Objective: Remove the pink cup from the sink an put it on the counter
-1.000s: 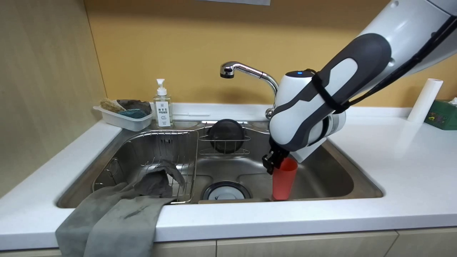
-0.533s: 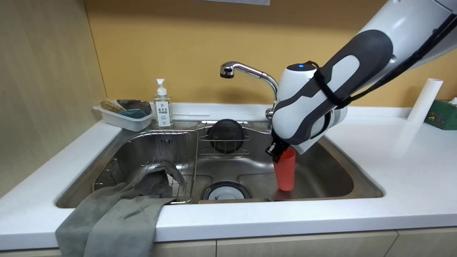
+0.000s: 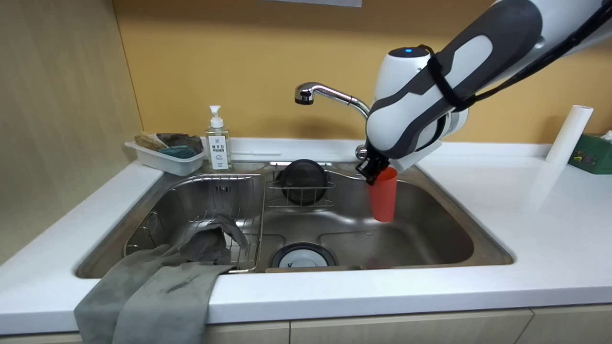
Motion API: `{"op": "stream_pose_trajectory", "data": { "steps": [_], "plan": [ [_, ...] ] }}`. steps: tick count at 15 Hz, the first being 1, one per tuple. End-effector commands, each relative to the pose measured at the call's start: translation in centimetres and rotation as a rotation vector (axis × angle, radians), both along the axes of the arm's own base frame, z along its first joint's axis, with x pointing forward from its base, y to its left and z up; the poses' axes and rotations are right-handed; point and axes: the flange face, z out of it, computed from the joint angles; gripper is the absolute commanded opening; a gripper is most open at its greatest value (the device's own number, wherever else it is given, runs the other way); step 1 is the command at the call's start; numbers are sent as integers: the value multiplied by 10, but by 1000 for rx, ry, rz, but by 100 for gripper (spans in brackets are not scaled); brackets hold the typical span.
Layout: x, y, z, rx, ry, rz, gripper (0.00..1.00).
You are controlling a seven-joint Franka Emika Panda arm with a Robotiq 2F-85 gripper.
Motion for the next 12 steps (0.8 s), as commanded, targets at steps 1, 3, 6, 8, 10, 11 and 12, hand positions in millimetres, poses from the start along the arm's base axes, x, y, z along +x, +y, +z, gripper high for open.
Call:
{"op": "stream_pose_trajectory", "data": {
  "steps": [1,3,6,8,10,11,12],
  "plan": [
    [15,-23,37,2,28,-127,1],
    [23,-43,54,13,58,-187,1],
    [31,-71,85,73,120,-247,1],
    [28,-71,73,51,104,-230,2],
    [30,-77,81,64,110,-243,2],
    [30,-75,80,65,111,-242,1],
    [29,-74,80,73,128,-252,1]
  ]
}}
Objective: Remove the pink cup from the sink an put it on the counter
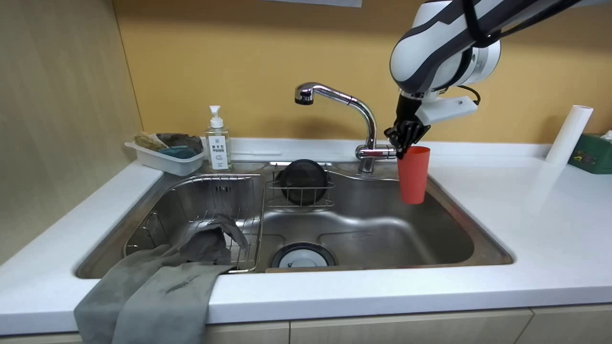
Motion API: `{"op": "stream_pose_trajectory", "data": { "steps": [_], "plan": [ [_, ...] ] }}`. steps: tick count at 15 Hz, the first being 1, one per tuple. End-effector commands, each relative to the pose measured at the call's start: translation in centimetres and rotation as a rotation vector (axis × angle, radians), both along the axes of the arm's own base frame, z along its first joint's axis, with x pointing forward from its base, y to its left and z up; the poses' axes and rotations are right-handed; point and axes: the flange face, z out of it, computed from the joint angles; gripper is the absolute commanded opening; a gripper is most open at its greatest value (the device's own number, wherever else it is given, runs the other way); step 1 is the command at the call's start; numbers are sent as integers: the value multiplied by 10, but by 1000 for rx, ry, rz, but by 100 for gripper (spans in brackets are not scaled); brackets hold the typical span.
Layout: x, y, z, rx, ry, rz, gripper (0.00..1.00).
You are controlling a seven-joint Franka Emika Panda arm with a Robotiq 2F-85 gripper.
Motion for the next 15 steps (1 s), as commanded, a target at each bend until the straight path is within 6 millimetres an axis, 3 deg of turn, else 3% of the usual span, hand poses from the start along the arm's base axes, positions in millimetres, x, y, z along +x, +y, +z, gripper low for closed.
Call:
{"op": "stream_pose_trajectory", "data": {
  "steps": [1,3,6,10,12,15],
  "plan": [
    [1,0,5,14,14,-16,1],
    [4,-9,24,34,17,-30,1],
    [9,-38,64,68,4,-94,1],
    [11,-100,121,102,-49,-218,1],
    [8,-133,136,104,-72,-270,1],
    [-6,-171,140,75,-59,-281,1]
  ]
}}
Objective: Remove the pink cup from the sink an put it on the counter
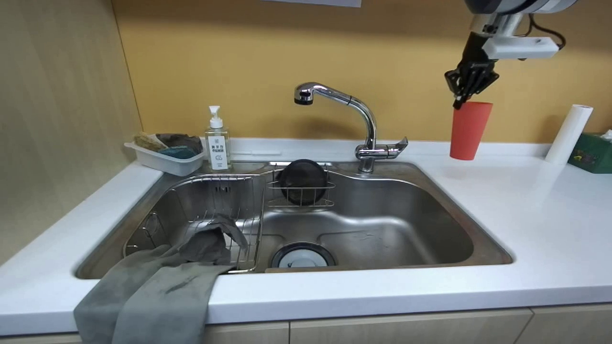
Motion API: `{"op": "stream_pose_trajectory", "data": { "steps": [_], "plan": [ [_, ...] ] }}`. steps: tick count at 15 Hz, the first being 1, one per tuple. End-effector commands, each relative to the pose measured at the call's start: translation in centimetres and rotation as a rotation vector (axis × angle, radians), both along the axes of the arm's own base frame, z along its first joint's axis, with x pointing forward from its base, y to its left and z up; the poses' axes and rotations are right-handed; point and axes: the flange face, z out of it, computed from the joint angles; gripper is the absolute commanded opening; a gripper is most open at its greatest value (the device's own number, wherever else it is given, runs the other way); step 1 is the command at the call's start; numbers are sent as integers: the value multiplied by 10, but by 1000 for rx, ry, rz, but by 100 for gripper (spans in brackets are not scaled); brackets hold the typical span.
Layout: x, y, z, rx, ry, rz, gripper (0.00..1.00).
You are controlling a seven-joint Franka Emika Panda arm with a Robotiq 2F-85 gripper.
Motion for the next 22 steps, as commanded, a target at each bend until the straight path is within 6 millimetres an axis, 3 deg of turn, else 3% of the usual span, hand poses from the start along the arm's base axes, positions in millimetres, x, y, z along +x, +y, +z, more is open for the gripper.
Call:
{"op": "stream_pose_trajectory", "data": {
  "steps": [1,4,5,7,10,12,16,19,22],
  "plan": [
    [-15,-34,13,-17,19,-7,1],
    [-32,-60,33,-23,12,-17,1],
    [-17,-54,14,-26,17,-16,1],
    [-20,-61,19,-30,14,-18,2],
    [-16,-55,10,-28,25,-9,1],
    [-28,-63,16,-17,58,-3,1],
    [-71,-104,43,24,114,19,1],
    [-117,-142,66,85,186,49,1],
    [-164,-165,70,177,227,113,1]
  ]
}}
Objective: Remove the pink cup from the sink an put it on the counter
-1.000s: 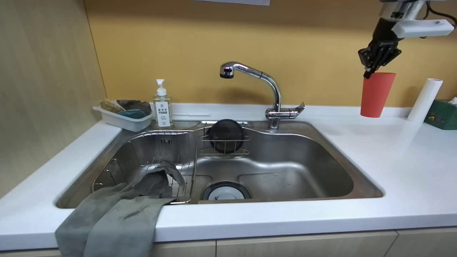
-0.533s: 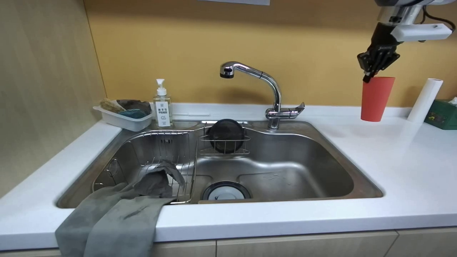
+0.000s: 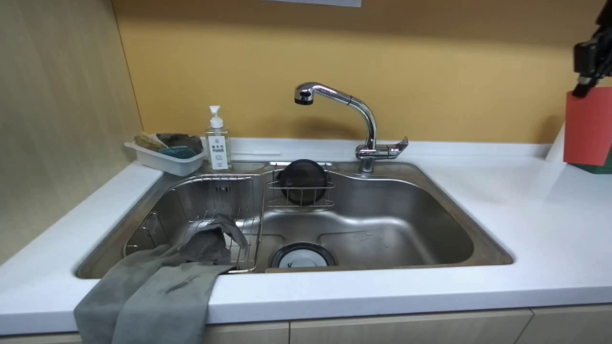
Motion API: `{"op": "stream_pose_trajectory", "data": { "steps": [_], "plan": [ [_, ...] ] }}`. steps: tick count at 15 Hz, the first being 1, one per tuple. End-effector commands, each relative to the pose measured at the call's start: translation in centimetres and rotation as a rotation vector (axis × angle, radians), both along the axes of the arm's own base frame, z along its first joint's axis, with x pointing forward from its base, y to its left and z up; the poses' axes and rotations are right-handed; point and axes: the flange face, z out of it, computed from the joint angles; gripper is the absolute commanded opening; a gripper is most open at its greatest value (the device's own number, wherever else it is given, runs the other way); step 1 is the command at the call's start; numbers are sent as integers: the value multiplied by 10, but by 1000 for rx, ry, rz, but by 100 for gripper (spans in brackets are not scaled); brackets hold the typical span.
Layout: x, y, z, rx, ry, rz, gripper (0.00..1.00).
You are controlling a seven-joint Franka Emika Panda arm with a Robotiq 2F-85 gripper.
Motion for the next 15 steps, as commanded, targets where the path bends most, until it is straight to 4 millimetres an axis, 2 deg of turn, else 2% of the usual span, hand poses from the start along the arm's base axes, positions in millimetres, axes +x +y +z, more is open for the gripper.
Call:
{"op": "stream_pose_trajectory", "data": {
  "steps": [1,3,5,12,15],
  "plan": [
    [-54,-14,-1,101,34,45,1],
    [-75,-16,-17,103,88,60,1],
    [-88,-10,-34,100,85,70,1],
    [-98,34,-90,271,-63,-32,1],
    [-96,43,-106,293,-216,-50,1]
  ]
}}
